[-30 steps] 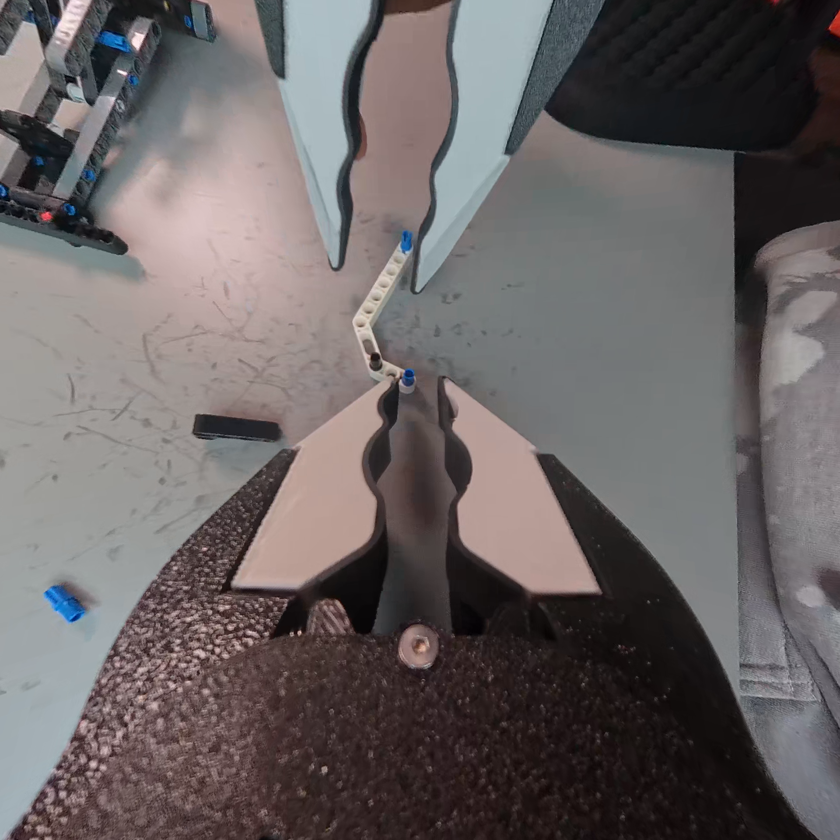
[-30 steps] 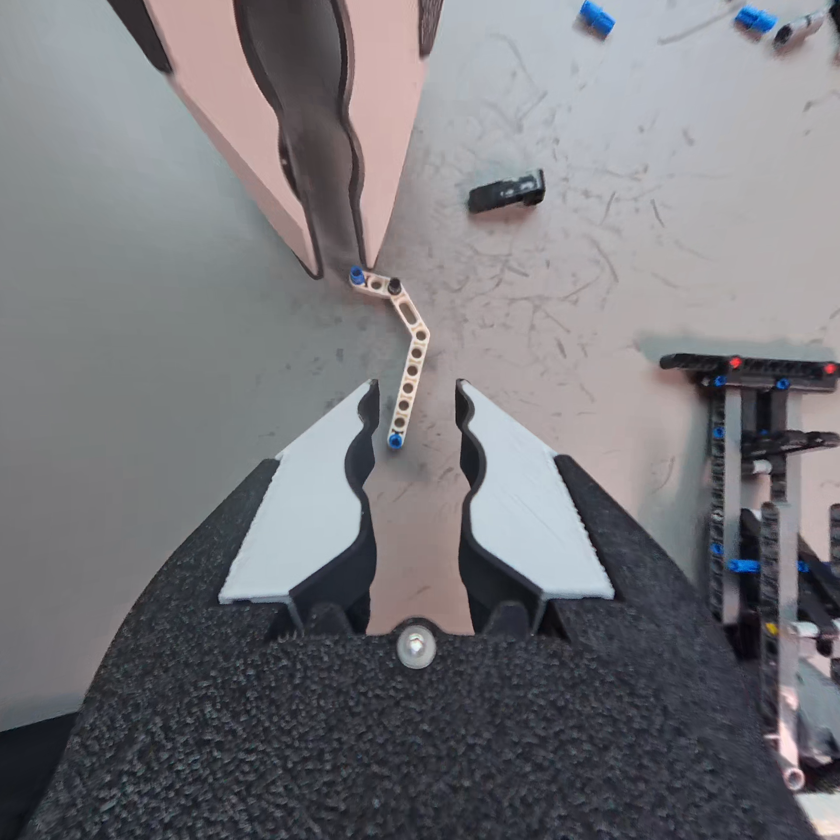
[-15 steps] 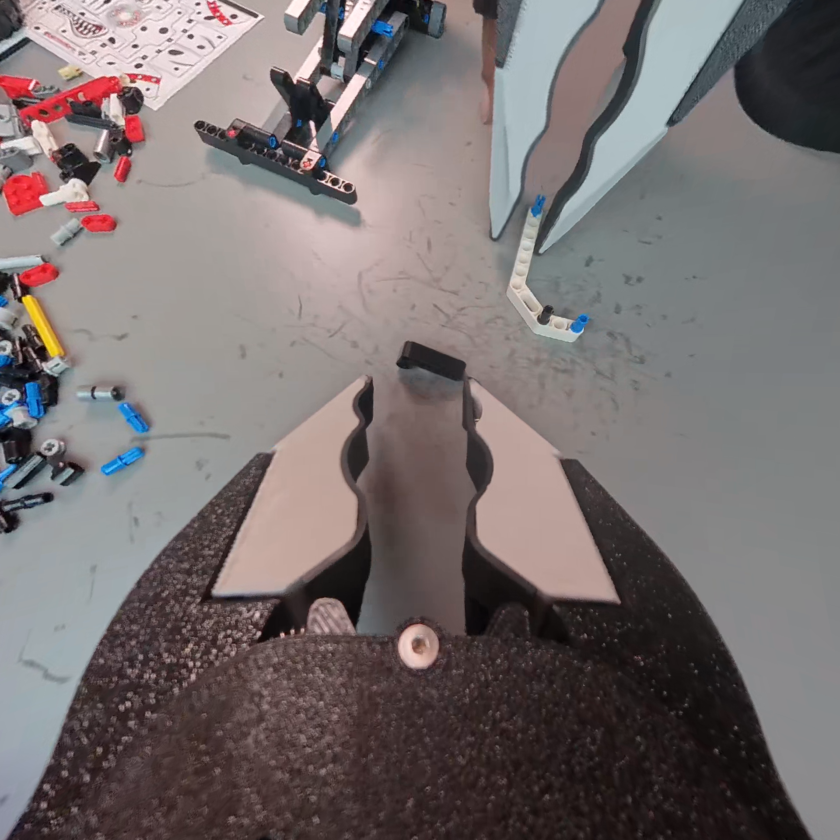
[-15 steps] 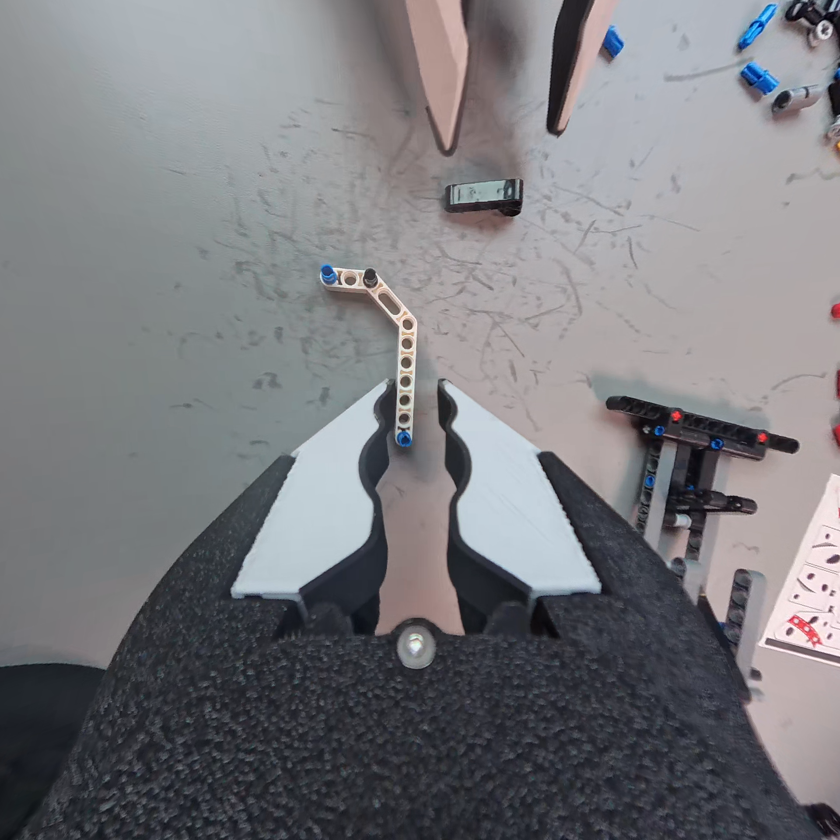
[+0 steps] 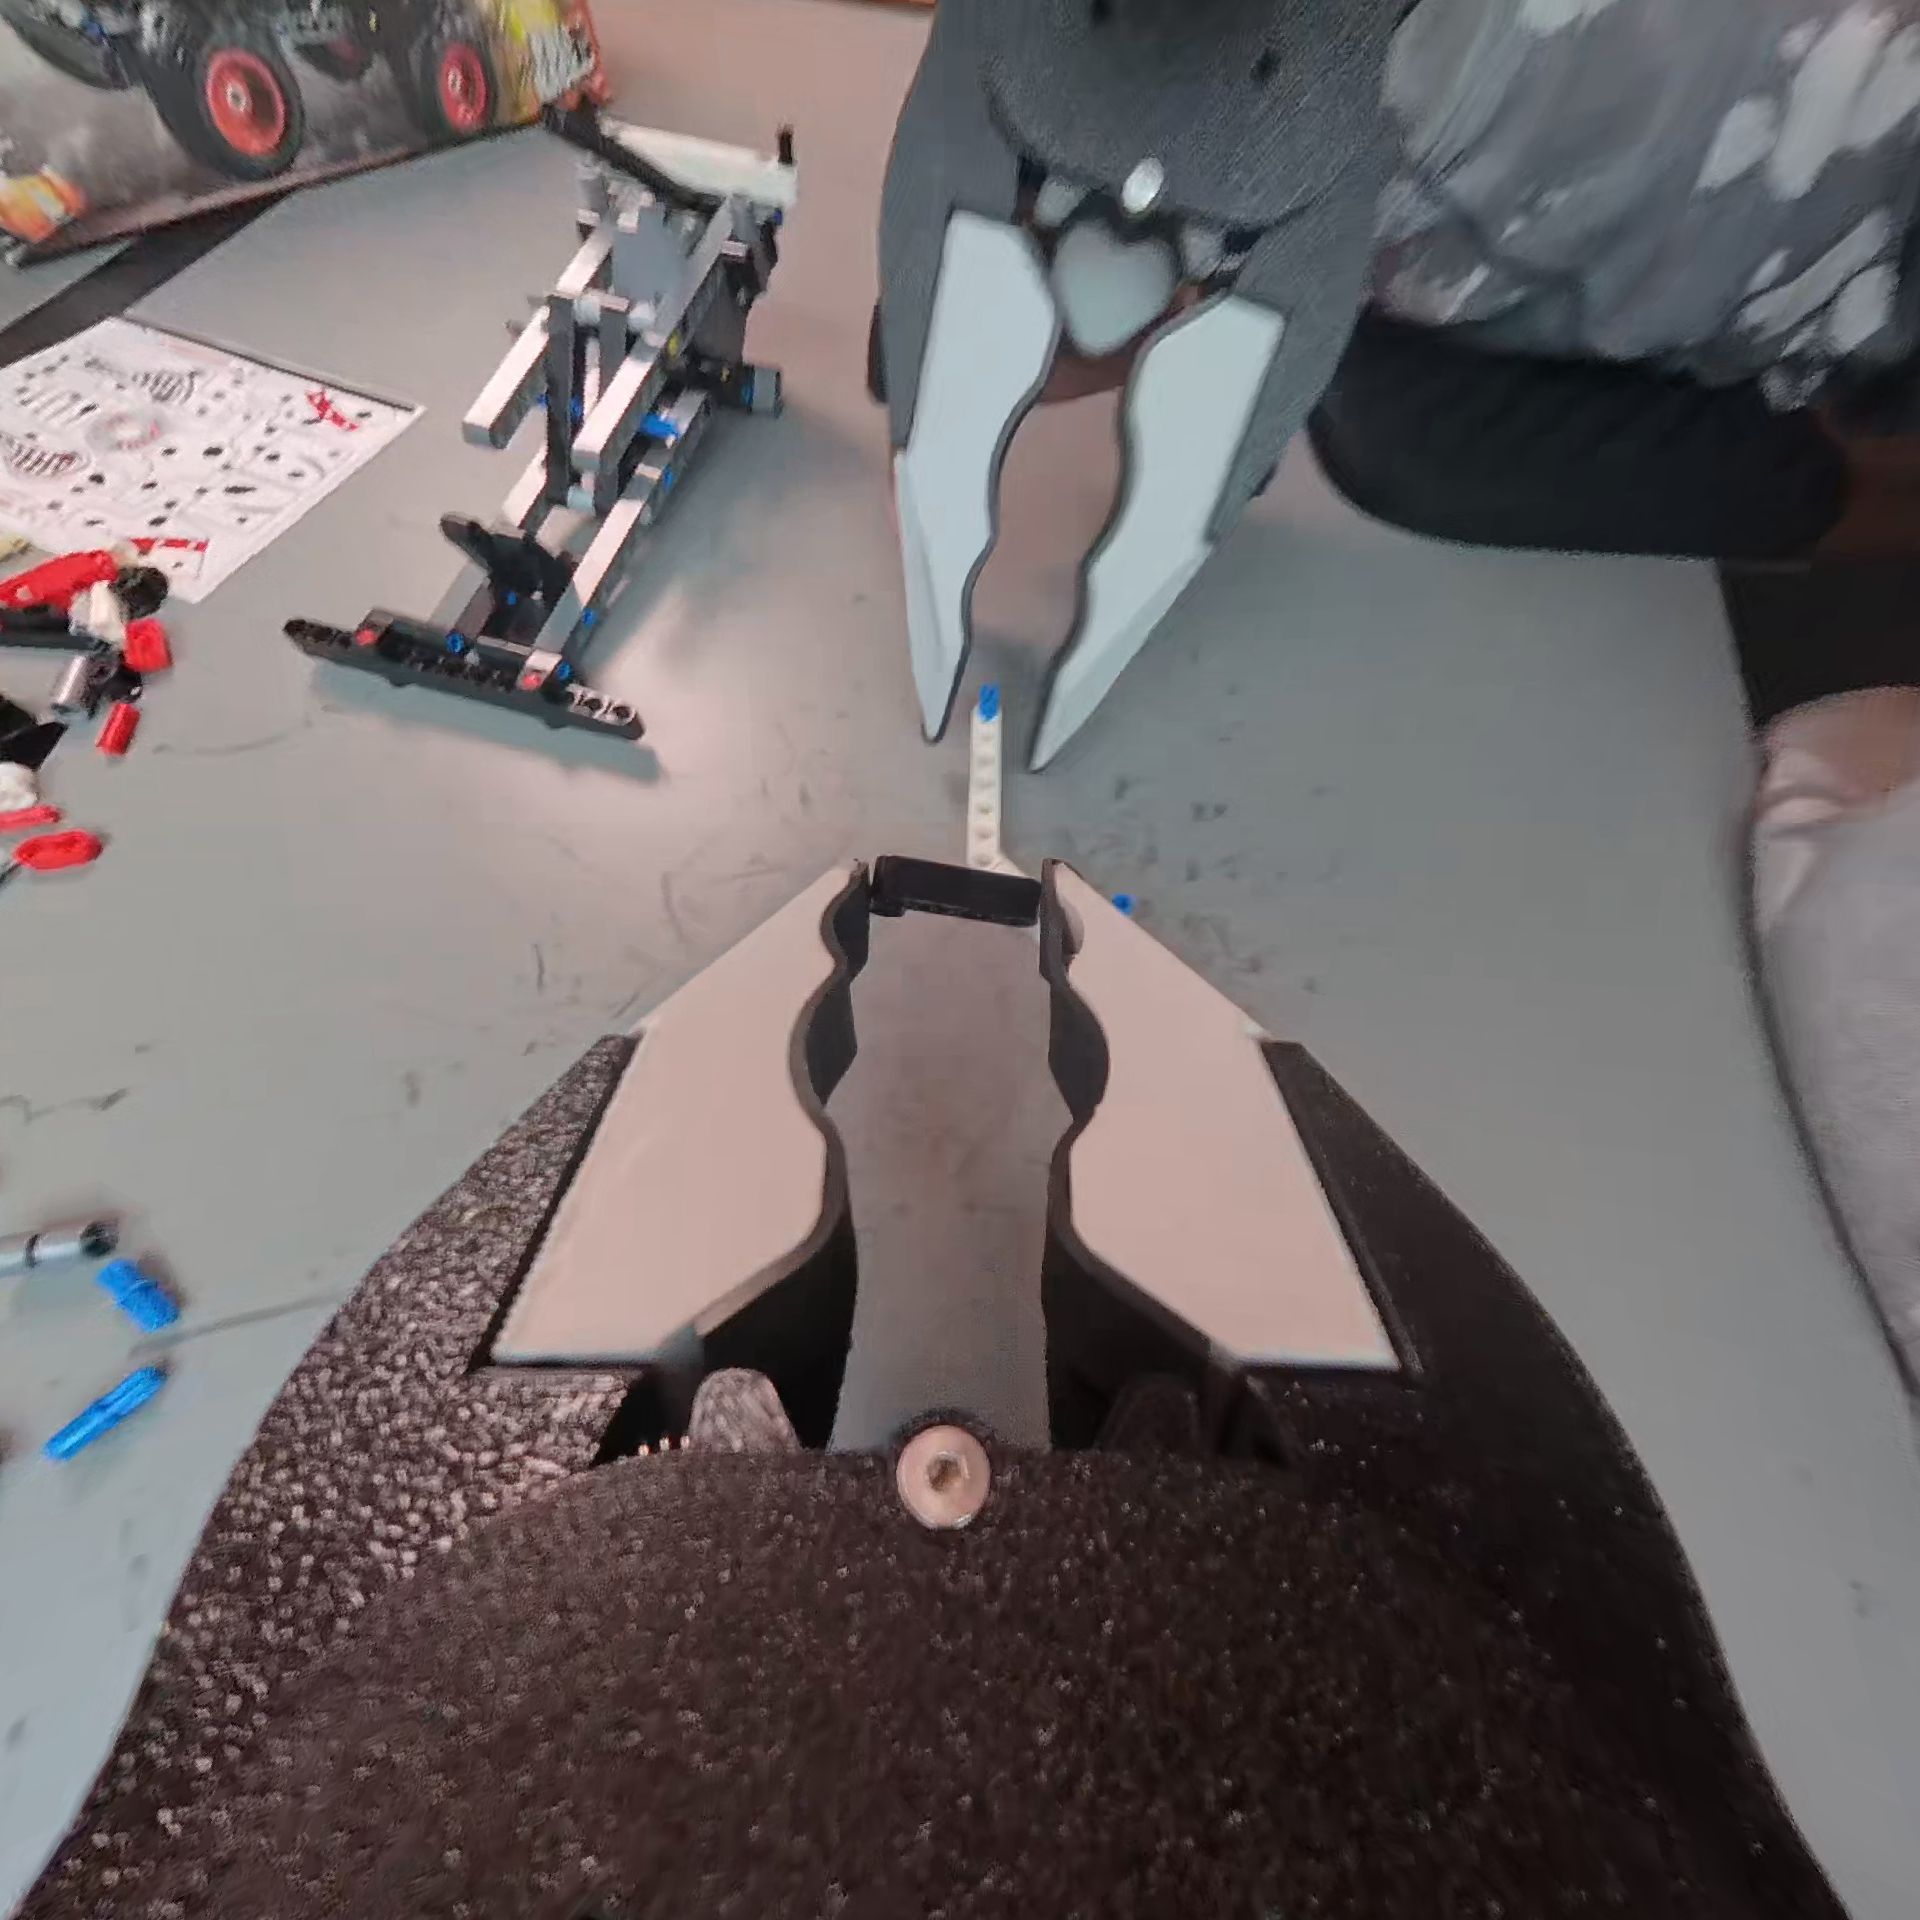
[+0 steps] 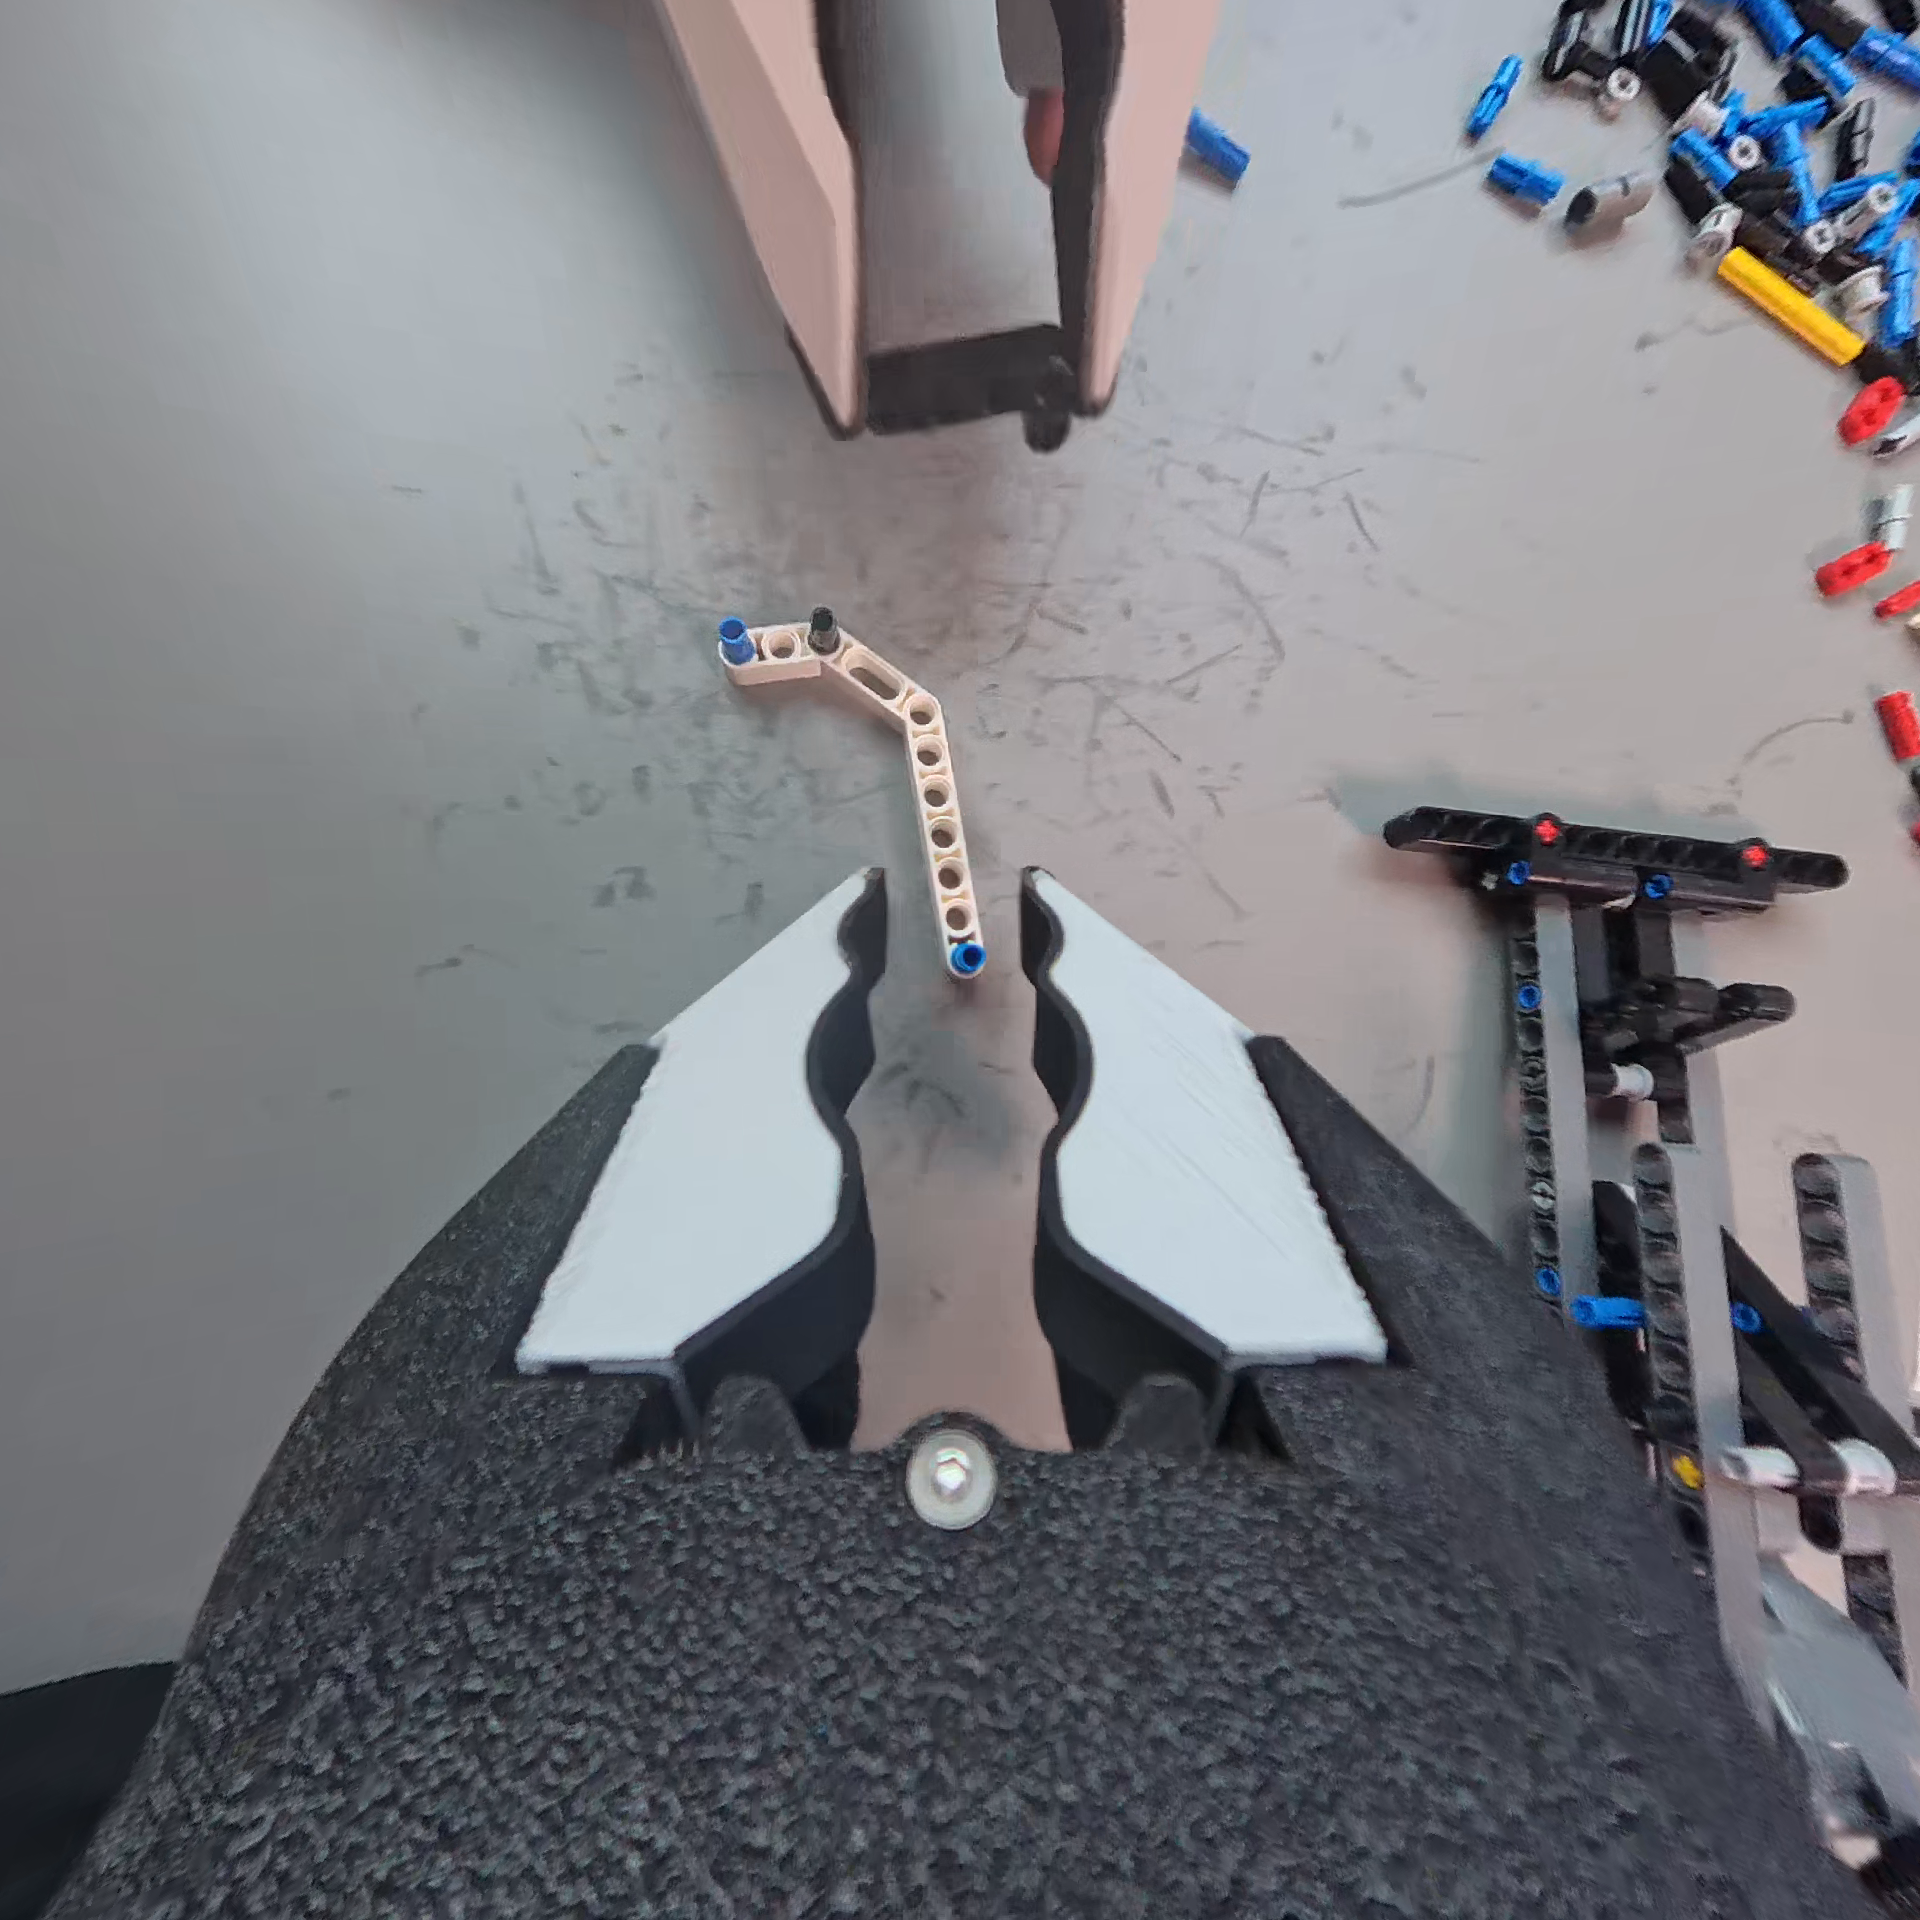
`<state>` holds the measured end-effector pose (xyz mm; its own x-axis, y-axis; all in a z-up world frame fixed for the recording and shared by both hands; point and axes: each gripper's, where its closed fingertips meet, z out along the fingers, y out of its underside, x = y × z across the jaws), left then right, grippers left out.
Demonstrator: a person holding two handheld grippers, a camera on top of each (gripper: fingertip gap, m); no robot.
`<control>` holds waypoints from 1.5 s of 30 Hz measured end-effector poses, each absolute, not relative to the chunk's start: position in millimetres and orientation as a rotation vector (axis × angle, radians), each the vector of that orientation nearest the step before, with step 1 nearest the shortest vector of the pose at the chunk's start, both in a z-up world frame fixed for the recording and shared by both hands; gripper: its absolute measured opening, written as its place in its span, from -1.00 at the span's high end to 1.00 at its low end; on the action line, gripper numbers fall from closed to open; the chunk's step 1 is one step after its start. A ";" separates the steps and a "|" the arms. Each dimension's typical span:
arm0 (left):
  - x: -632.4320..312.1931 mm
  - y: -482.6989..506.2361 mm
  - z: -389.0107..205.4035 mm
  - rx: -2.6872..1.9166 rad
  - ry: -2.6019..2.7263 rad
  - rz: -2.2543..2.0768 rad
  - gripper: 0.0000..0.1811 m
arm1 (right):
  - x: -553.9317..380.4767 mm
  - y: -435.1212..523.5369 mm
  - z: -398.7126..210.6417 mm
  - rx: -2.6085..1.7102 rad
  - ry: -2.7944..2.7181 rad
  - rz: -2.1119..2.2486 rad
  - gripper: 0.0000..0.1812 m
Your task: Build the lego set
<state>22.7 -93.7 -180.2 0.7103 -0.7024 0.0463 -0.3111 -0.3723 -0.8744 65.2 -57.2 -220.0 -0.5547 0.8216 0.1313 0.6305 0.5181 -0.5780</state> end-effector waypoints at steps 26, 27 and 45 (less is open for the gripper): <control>34.9 -102.8 -129.7 -1.781 0.505 -0.876 0.64 | 23.2 -112.2 -127.6 -0.540 -1.760 0.518 0.70; 36.2 -103.0 -130.7 -1.792 0.493 -0.893 0.64 | 20.7 -112.5 -128.4 -0.486 -1.756 0.447 0.73; 24.9 -100.4 -103.9 -1.664 0.366 -0.871 0.79 | 20.1 -101.5 -83.0 -1.037 -1.245 1.410 0.92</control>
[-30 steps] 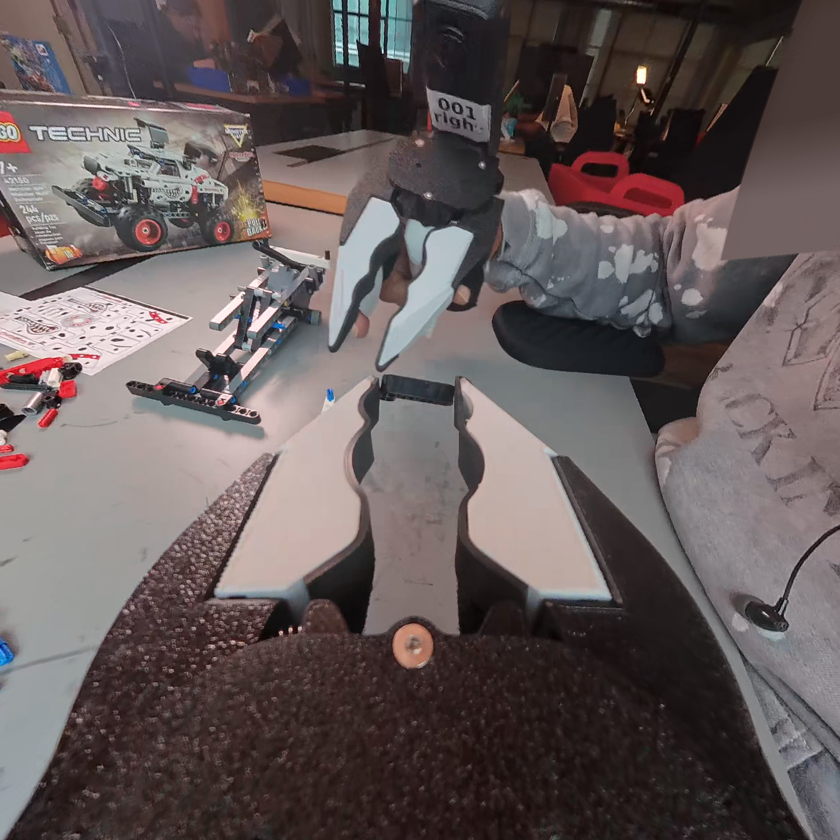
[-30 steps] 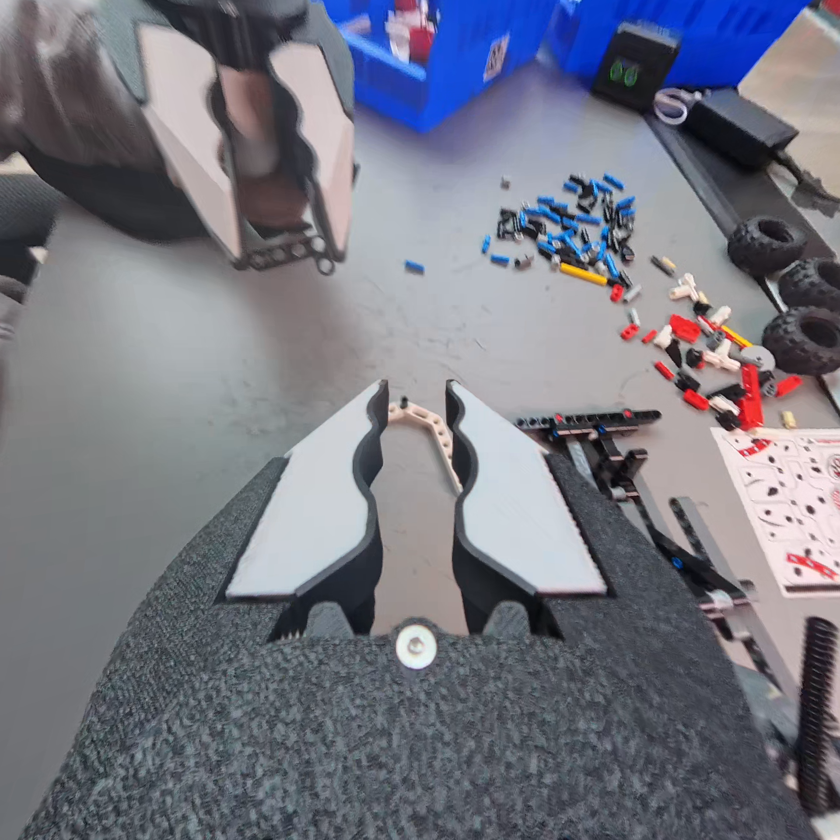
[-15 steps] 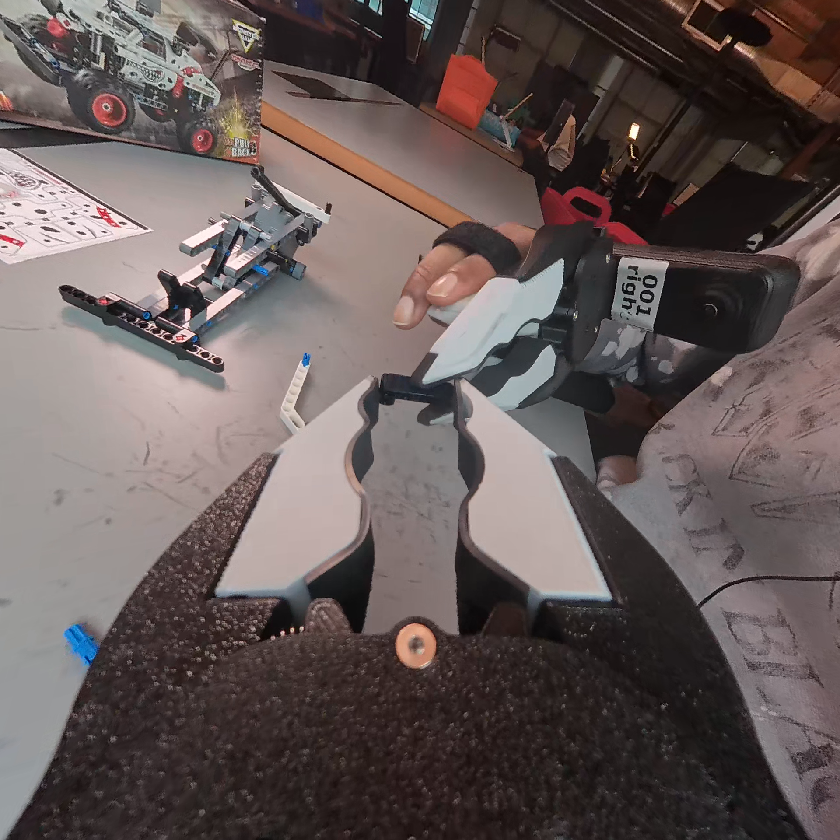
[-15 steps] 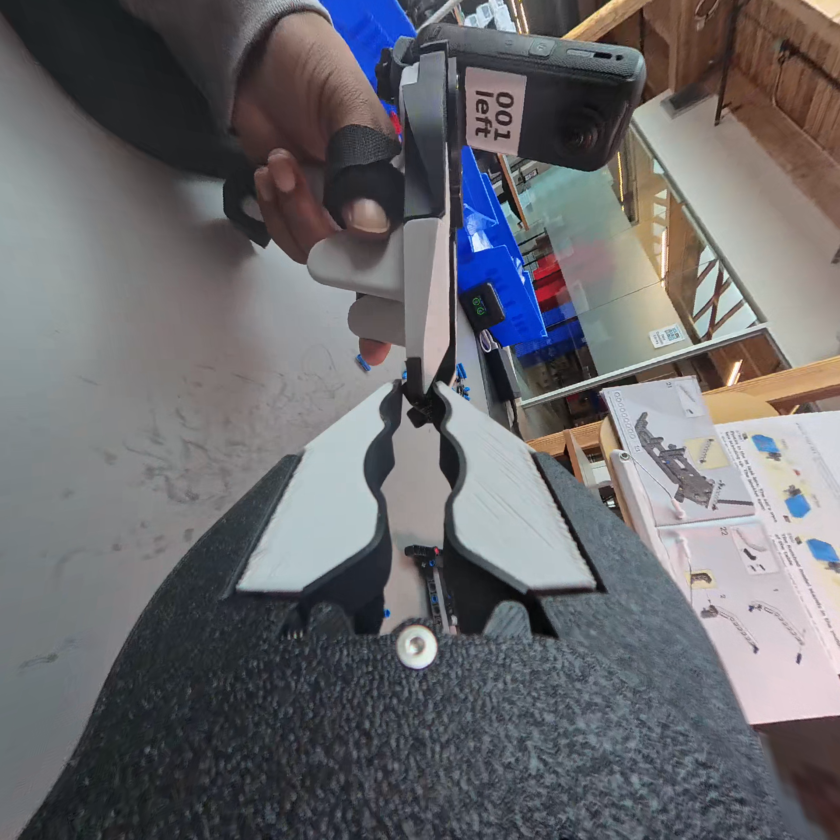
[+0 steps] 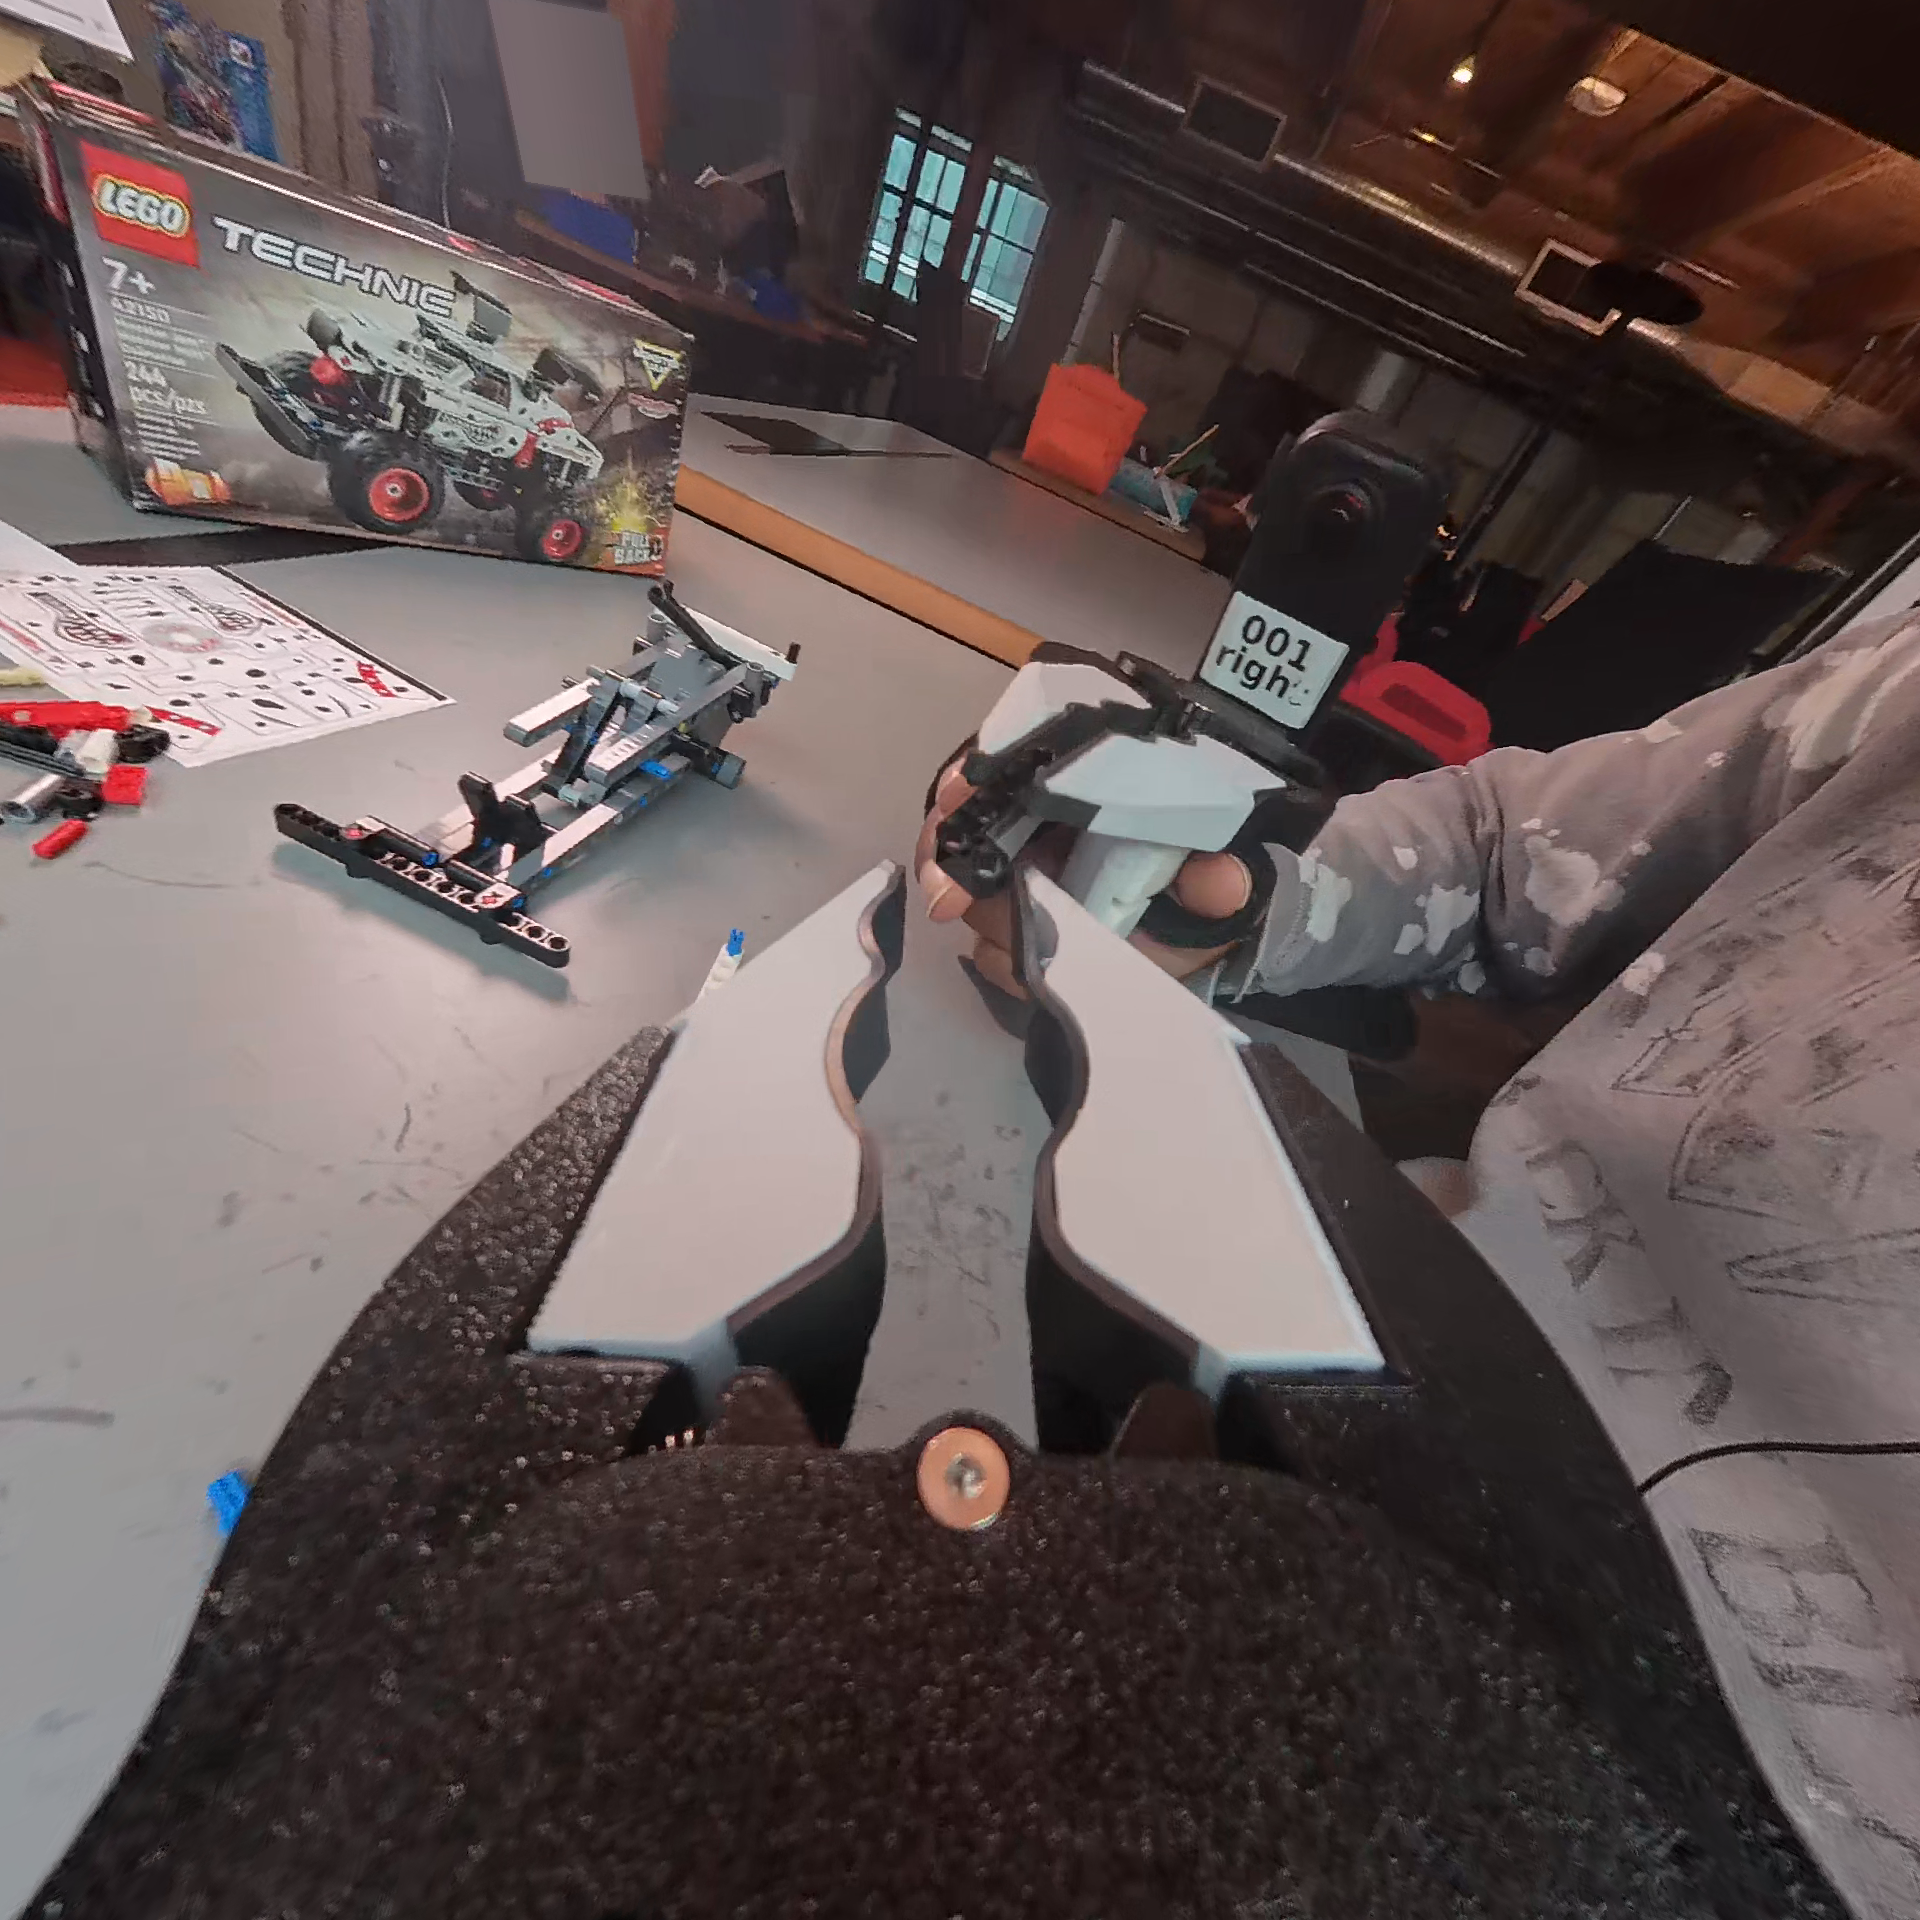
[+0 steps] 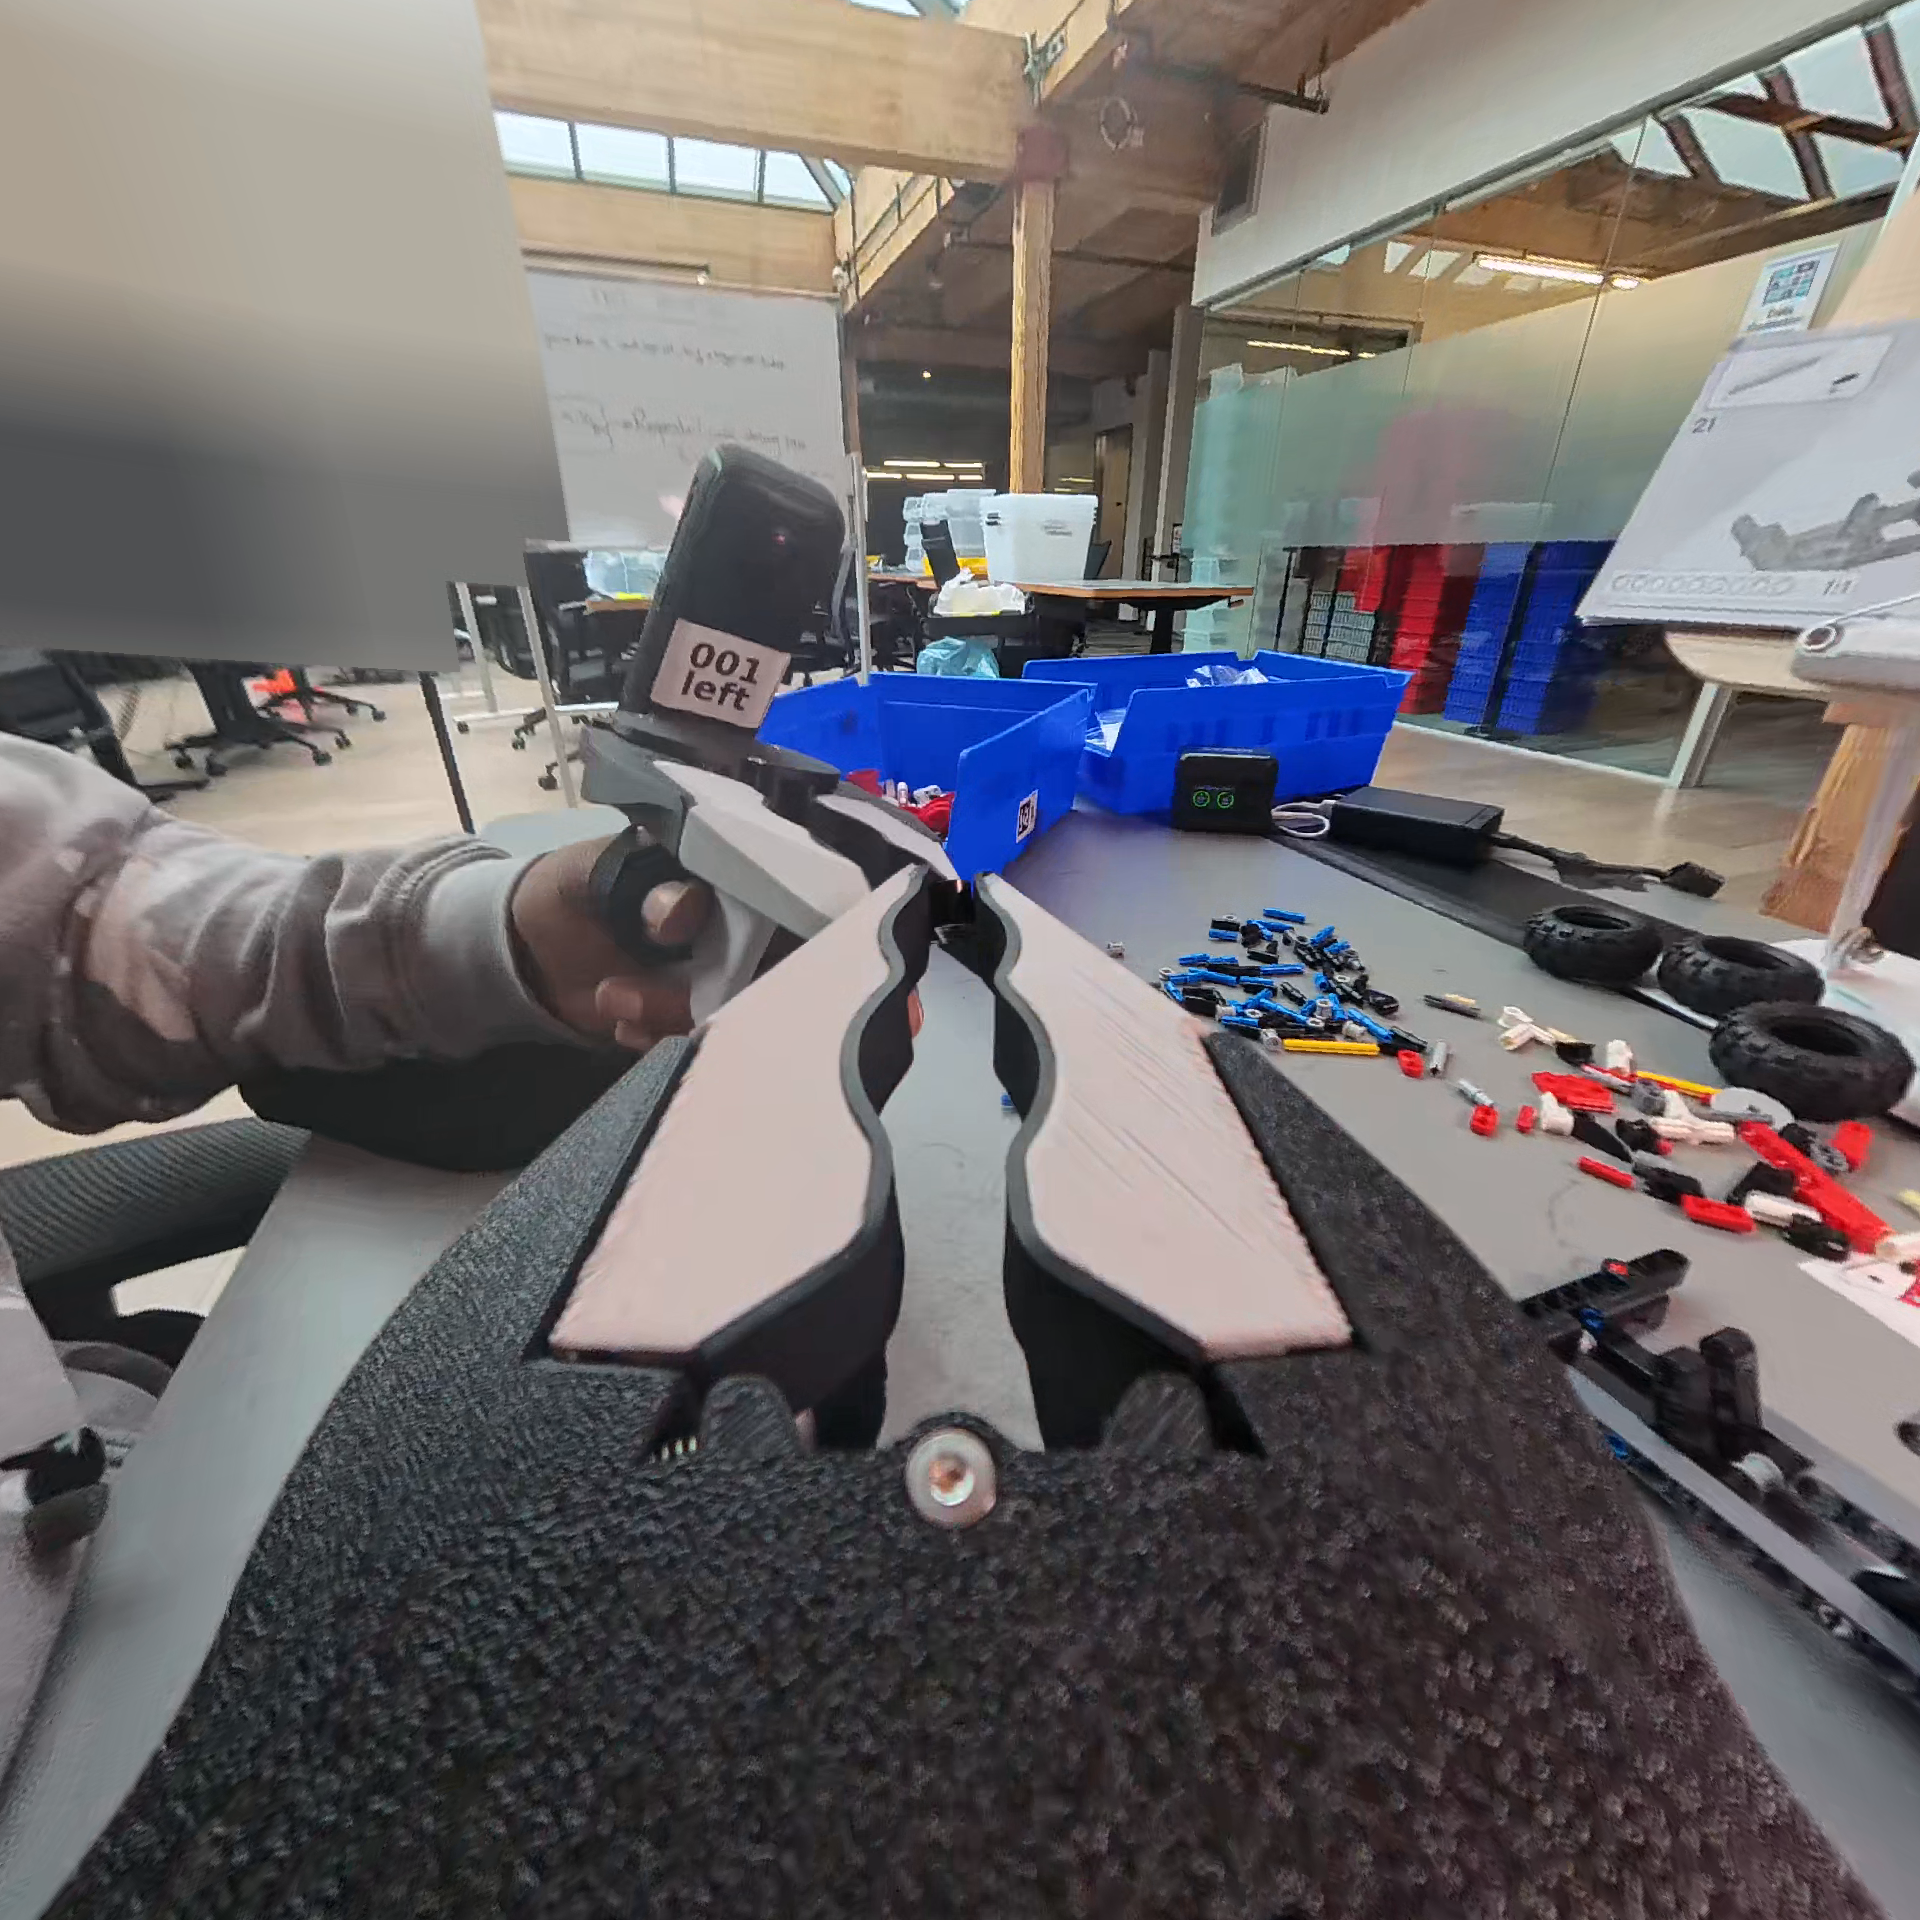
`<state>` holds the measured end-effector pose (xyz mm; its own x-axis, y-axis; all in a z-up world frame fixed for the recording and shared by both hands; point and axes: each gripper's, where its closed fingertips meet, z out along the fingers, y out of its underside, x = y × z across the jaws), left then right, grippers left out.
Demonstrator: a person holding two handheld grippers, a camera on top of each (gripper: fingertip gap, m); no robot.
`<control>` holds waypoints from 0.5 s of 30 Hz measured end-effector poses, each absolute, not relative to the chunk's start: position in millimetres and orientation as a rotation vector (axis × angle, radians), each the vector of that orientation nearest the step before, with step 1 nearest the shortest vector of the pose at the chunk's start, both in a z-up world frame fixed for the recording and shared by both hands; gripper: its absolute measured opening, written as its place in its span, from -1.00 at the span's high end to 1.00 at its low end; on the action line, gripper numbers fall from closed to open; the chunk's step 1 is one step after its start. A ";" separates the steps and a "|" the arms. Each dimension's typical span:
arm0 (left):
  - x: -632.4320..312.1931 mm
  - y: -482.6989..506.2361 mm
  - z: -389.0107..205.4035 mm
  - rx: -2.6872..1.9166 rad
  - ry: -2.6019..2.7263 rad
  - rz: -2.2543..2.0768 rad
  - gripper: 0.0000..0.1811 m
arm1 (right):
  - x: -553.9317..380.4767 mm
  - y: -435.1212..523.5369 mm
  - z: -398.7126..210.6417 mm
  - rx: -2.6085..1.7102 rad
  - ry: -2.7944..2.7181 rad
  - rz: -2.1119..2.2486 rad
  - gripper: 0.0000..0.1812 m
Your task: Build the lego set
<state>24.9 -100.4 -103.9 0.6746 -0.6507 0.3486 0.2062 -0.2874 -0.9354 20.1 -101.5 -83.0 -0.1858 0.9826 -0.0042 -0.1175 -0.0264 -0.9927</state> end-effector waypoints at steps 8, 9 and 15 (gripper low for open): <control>21.1 -103.8 -128.9 -1.791 0.522 -0.667 0.90 | 17.7 -106.3 -108.7 -0.901 -1.520 1.106 0.90; 23.3 -106.9 -137.0 -1.824 0.589 -0.639 0.90 | 19.9 -111.1 -115.1 -0.881 -1.602 1.099 0.89; 38.8 -124.8 -184.9 -1.976 0.925 -0.513 0.92 | 47.3 -135.0 -162.2 -0.868 -2.032 1.110 0.84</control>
